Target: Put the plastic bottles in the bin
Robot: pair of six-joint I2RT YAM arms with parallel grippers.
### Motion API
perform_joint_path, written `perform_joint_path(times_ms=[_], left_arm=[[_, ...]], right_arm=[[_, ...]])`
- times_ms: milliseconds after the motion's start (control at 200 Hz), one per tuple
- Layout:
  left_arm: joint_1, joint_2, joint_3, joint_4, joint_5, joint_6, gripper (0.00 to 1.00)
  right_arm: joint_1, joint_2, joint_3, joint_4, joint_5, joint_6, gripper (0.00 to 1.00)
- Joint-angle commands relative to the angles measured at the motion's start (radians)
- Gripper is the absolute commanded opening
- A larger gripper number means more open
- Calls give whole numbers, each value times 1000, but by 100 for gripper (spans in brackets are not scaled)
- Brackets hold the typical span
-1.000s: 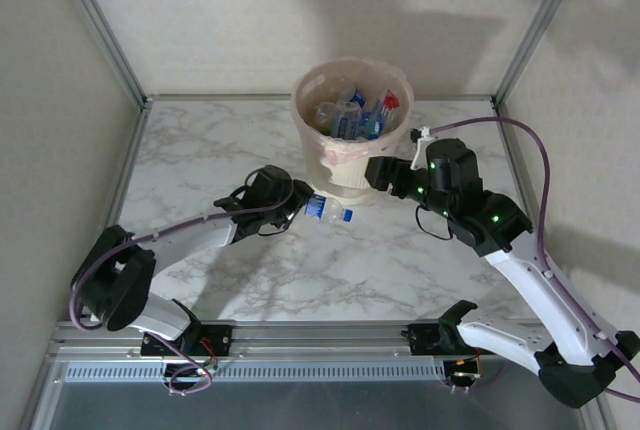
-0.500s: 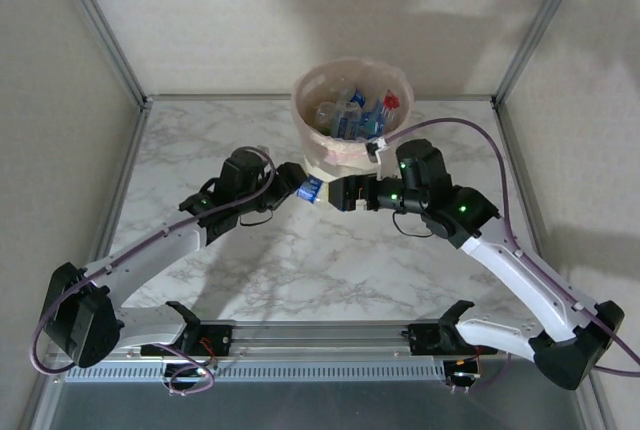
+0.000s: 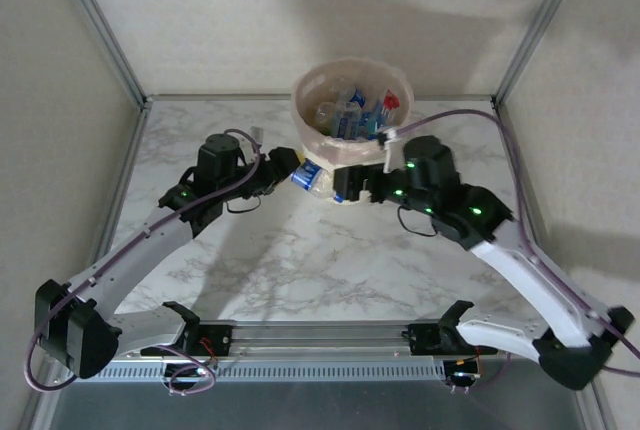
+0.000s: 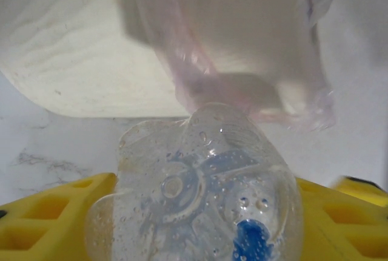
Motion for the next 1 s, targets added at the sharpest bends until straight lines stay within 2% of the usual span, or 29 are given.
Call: perform_joint_path(times_ms=[0,145,220,330,471,546,741,991], left_arm=[[26,-22,85,57,26,-82,57],[27,36,247,72,-110,-215,56],[26,85,347,68,-228,-266,56],[4,170,487,41,-429,-314,56],[-67,311,658,14,-670,-331,56],[-91,400,733,23,-688,-357,55],[-123,626,974,-79,-677,-373,53],[-138,778,1137,-227,-689,-350,54]], right_arm=[[6,-86,106,-29,230,53,99],[6,-72,144,-117,389,152,97],[7,-71,136,-131,432,187,97],[8,-74,115,-106,407,208,97],[7,-87,75,-80,387,227,96],[8,-111,49,-73,393,235,96],[6,-169,28,-126,472,275,96],[6,-181,30,-174,499,302,96]])
